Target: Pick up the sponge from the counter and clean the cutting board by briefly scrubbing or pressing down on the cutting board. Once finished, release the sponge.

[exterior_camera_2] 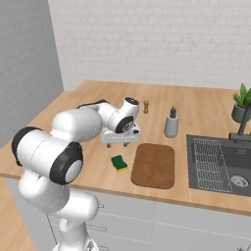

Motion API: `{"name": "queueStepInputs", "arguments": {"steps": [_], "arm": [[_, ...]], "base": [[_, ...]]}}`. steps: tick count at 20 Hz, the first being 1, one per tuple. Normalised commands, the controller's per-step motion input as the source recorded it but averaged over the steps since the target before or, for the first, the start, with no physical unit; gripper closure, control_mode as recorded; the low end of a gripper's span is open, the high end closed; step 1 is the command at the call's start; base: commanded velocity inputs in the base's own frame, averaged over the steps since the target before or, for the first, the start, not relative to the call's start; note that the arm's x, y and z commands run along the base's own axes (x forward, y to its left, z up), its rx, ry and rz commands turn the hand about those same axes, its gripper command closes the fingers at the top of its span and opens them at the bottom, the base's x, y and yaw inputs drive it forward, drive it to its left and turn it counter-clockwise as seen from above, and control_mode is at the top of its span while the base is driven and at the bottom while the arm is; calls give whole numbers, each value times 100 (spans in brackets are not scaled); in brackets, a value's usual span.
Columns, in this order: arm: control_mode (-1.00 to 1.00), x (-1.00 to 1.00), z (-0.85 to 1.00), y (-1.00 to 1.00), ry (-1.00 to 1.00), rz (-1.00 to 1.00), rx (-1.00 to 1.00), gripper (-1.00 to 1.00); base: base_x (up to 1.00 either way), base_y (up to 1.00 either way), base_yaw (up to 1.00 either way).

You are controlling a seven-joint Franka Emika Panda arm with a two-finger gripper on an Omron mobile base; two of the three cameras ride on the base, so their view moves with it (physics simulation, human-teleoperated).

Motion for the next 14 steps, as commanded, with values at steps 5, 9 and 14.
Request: {"name": "queueStepInputs", "arguments": {"steps": [5,9,14], "arm": [[-100,-28,47,0,6,0,5,-100],[-100,-51,36,0,1,0,2,-100],[-100,-78,31,0,2,0,6,-100]], "base": [[0,0,0],[0,0,0],[0,0,0]]}}
